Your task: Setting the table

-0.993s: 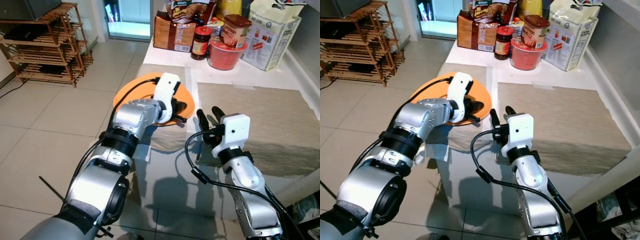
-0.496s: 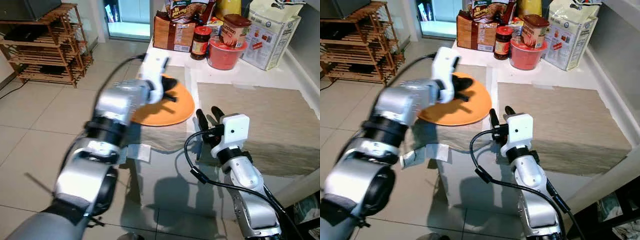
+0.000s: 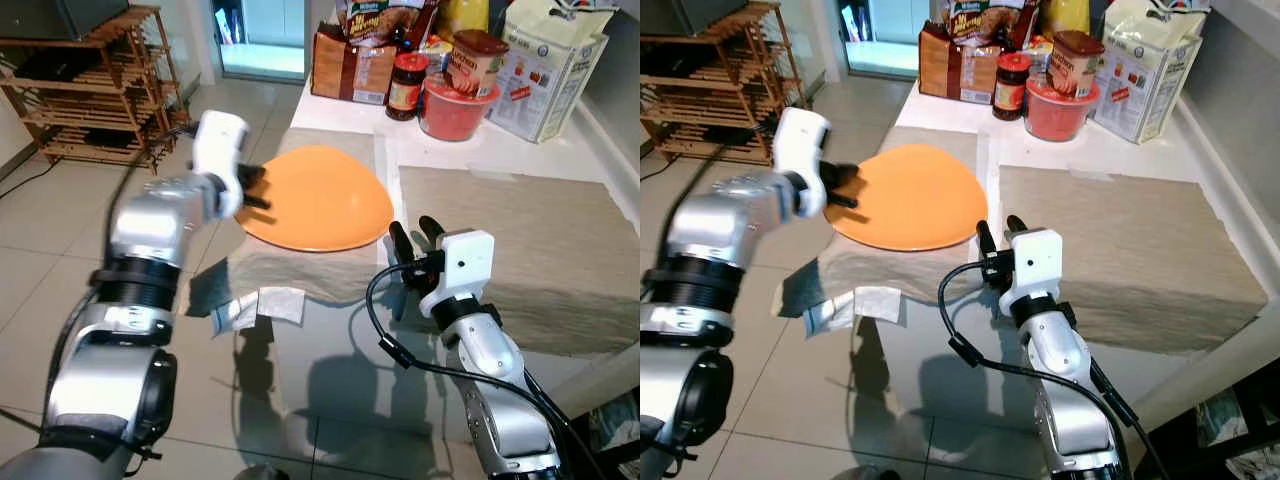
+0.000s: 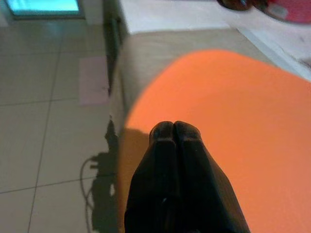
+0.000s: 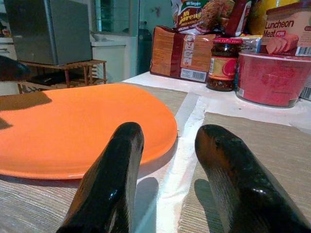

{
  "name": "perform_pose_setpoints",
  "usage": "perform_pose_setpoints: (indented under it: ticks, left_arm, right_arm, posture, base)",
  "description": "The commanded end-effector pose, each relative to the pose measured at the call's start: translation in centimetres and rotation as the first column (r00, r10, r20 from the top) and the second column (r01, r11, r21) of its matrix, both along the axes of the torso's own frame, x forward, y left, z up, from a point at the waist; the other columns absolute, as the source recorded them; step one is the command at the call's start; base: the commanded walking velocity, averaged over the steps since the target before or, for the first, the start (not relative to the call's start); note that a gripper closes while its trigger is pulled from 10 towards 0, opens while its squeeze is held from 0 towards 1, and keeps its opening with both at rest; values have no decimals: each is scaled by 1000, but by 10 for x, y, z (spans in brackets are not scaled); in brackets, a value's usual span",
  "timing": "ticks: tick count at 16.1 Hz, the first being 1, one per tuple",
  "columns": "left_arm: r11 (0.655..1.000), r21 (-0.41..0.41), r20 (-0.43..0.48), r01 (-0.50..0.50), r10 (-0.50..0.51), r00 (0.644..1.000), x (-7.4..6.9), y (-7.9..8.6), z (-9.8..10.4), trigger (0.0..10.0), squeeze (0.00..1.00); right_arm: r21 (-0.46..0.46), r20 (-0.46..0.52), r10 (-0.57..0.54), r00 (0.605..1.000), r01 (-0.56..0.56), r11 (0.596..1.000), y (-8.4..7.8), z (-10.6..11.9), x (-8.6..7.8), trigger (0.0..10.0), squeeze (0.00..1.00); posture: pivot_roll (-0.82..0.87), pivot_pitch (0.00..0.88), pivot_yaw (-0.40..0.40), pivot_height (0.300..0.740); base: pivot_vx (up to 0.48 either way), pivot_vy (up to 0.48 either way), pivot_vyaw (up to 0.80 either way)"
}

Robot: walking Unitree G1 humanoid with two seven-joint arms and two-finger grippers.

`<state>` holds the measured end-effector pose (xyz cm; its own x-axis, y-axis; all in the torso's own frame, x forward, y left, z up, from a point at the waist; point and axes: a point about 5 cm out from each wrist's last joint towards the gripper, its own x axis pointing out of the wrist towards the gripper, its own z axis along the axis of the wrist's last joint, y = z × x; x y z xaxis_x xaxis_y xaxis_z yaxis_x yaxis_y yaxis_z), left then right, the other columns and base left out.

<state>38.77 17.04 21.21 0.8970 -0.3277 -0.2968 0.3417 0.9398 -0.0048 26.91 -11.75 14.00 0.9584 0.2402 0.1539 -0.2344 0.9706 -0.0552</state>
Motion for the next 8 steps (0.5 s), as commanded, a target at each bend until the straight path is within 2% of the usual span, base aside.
perform_pose_setpoints:
  ticks: [1,8]
  left_arm:
    - [1000,-6,51,-21,21,998,1,4,11,10000,0]
    - [978,167,43,-126,120,992,0,31,-15,10000,0]
  right_arm:
    - [1,16,15,1000,-15,1000,2,4,1,10000,0]
    - [-3,12,13,1000,-13,1000,0,3,1,10000,0]
  posture:
    - [69,0,-5,740]
    - [62,5,-7,740]
  base:
    - [0,0,0]
    - [0,0,0]
